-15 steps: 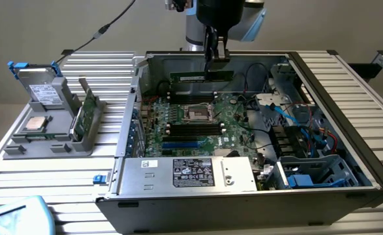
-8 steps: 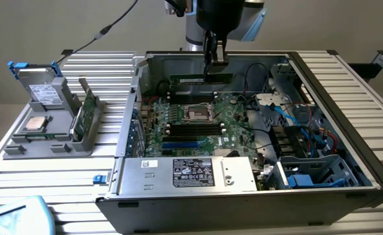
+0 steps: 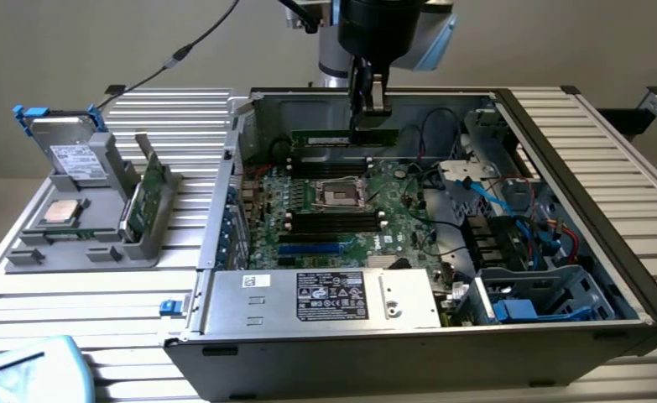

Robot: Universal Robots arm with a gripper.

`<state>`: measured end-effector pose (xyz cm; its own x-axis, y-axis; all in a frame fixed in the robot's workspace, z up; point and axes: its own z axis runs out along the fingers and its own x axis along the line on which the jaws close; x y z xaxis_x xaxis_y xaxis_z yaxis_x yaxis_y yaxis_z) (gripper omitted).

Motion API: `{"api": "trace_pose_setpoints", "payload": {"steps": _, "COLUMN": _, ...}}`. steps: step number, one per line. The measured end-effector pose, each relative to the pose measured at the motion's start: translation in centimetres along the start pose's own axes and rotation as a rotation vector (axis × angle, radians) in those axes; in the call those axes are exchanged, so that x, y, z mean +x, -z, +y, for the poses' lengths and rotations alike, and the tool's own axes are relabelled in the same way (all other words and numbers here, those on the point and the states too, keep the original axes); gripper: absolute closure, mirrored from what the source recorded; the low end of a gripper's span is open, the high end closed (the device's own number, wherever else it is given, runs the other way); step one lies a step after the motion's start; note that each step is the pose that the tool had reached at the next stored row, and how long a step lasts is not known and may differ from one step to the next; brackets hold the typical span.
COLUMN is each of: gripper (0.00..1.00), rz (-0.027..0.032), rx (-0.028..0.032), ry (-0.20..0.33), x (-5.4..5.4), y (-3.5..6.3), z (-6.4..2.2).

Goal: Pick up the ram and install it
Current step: 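Pick up the ram and move it above insertion slot, then insert the ram into the slot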

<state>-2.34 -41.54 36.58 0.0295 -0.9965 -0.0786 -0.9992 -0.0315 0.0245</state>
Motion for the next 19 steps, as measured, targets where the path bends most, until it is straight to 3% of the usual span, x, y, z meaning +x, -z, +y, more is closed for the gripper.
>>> {"api": "trace_pose_setpoints", "payload": {"steps": 14, "gripper": 0.86, "rz": -0.0009, "rx": 0.0, "ry": 0.0, "x": 0.01, "y": -0.04, "z": 0.0}}
{"api": "trace_pose_setpoints", "payload": {"steps": 19, "gripper": 0.86, "rz": -0.0026, "rx": 0.0001, "ry": 0.0, "x": 0.1, "y": -0.93, "z": 0.2}}
